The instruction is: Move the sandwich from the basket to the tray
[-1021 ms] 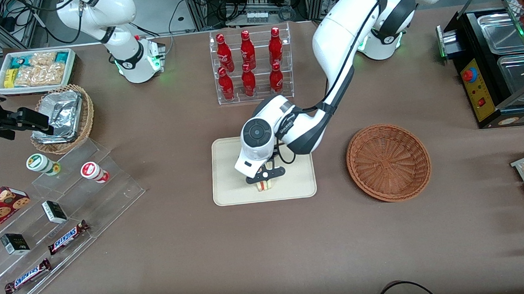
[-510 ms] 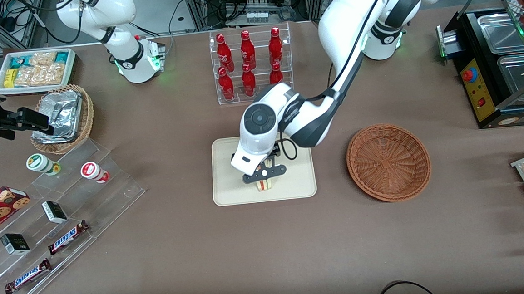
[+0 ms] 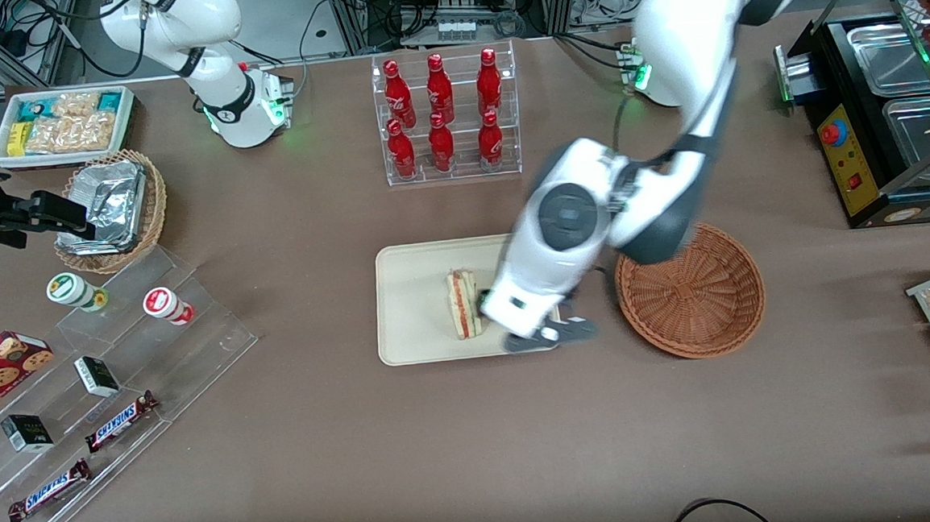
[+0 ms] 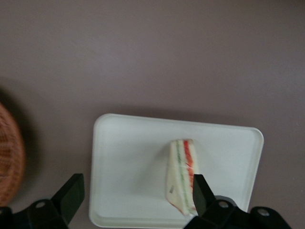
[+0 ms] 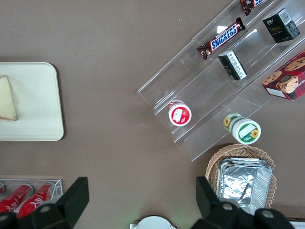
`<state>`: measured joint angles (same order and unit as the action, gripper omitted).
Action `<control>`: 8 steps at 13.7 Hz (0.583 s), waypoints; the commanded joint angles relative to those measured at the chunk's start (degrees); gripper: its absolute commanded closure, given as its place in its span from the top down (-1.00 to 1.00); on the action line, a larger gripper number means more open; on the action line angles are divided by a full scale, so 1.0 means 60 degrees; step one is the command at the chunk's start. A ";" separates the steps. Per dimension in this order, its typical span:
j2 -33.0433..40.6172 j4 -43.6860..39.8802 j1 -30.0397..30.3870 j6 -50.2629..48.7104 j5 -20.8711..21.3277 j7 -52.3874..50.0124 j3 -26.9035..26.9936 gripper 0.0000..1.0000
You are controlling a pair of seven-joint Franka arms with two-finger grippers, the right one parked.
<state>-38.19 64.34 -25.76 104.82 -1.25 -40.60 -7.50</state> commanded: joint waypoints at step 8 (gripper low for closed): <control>0.3431 0.4155 0.2855 -0.0609 0.0236 0.5007 -0.0039 1.00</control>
<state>-24.38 81.69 -10.50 100.90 -1.03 -13.37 -7.28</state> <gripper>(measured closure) 0.000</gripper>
